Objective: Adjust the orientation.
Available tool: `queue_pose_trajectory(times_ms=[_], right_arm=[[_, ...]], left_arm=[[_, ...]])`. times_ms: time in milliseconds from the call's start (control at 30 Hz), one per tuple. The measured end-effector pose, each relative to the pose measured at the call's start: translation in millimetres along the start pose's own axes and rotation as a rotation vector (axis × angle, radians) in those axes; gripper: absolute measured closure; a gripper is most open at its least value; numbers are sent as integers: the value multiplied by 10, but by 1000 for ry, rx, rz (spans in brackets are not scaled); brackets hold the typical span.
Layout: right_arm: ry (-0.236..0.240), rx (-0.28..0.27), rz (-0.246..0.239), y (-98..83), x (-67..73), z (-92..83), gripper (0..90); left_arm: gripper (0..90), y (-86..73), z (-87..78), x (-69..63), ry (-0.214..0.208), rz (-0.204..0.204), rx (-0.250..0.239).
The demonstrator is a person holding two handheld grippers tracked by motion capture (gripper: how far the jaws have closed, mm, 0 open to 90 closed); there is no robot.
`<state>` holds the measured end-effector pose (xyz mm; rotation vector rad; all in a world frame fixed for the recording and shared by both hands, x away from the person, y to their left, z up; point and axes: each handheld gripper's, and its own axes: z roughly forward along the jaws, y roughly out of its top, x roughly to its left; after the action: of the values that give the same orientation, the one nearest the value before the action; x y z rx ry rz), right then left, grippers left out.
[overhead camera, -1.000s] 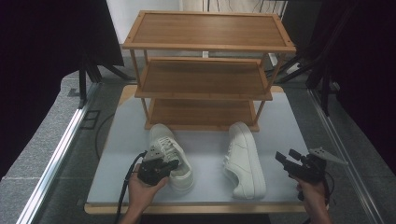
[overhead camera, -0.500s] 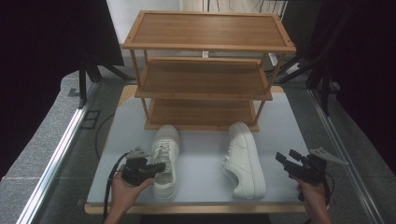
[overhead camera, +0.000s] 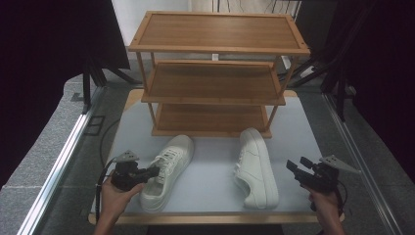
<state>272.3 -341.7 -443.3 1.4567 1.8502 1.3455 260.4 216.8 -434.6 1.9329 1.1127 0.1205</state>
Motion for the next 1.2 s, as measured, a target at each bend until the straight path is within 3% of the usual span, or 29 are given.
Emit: queue_pose_trajectory(times_ms=[33, 67, 100, 133, 200, 233, 300, 333, 433, 467, 500, 533, 567, 667, 867, 1100, 1200], right_arm=[[13, -4, -21, 14, 43, -6, 384], [23, -10, -42, 29, 93, -13, 408], [23, -10, -42, 29, 93, -13, 408], [29, -19, -68, 42, 141, -21, 433], [48, -35, -118, 79, 271, -49, 503], [48, -35, -118, 79, 271, -49, 503], [66, -40, -147, 95, 353, -67, 549], [88, -38, -173, 106, 446, -77, 619], [114, -25, -212, 112, 554, -78, 688], [145, -6, -250, 111, 673, -67, 755], [163, 5, -262, 107, 728, -58, 783], [181, 17, -272, 98, 780, -47, 815], [181, 17, -272, 98, 780, -47, 815], [230, 57, -325, 45, 971, 5, 871], [263, 98, -394, -33, 1183, 65, 874], [278, 122, -386, -63, 1247, 122, 874], [270, 144, -404, -121, 1268, 118, 874]], left_arm=[[821, 0, 0, 0, 0, 0, 0], [760, 26, -46, -39, -46, -4, -71], [720, 26, -46, -39, -46, -4, -71], [720, 42, -68, -77, -50, 9, -113], [609, 85, -131, -193, -24, 64, -178], [565, 85, -131, -193, -24, 64, -178], [532, 86, -154, -226, -11, 64, -231], [501, 81, -152, -221, 12, 46, -259], [462, 67, -133, -194, 29, 23, -259], [455, 51, -97, -157, 37, -4, -246], [450, 51, -97, -157, 37, -4, -246], [447, 37, -67, -131, 39, -30, -236], [447, 37, -67, -131, 39, -30, -236], [439, 33, -42, -128, 35, -35, -228], [435, 32, -30, -131, 34, -35, -227], [434, 17, -30, -75, 30, -66, -228], [431, 23, 6, -37, 36, -69, -214]])
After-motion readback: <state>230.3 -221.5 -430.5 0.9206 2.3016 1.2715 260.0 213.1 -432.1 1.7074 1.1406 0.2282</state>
